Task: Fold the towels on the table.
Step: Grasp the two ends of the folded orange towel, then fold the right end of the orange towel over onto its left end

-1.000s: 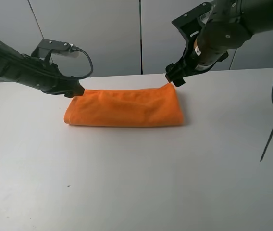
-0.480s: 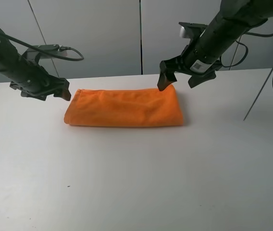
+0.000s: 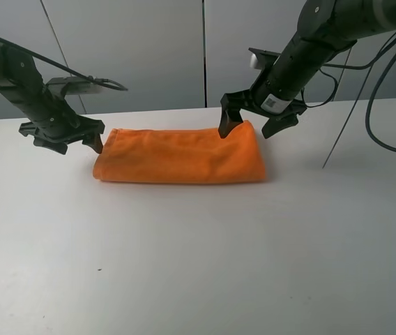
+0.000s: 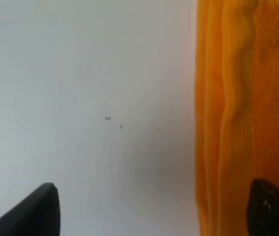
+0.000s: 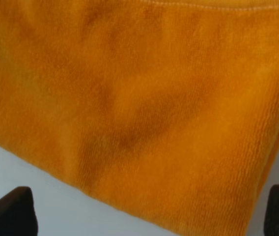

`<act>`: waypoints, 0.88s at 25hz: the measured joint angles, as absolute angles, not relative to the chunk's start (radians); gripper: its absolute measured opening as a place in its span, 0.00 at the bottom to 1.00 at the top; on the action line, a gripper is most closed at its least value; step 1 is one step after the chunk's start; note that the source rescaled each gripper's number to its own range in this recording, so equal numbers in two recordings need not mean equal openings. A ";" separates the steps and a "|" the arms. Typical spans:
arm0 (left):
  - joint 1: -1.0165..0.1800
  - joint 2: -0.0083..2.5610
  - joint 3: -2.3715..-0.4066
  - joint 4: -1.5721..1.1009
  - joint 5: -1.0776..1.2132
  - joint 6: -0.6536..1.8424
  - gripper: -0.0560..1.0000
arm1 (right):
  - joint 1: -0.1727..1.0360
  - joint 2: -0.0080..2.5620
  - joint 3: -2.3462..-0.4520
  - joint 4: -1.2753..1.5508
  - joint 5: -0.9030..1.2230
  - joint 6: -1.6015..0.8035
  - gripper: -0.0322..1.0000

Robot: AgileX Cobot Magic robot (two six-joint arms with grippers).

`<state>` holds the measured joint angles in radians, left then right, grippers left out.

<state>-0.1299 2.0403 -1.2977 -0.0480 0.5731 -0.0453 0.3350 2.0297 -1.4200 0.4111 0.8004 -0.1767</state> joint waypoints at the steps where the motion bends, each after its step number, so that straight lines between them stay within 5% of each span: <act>1: -0.130 2.047 -1.298 -0.050 0.569 -0.045 0.97 | 0.335 2.037 -1.420 0.417 0.795 -0.177 0.99; 22: -0.134 2.149 -1.308 -0.060 0.545 -0.027 0.97 | 0.277 2.128 -1.421 0.482 0.718 -0.195 0.99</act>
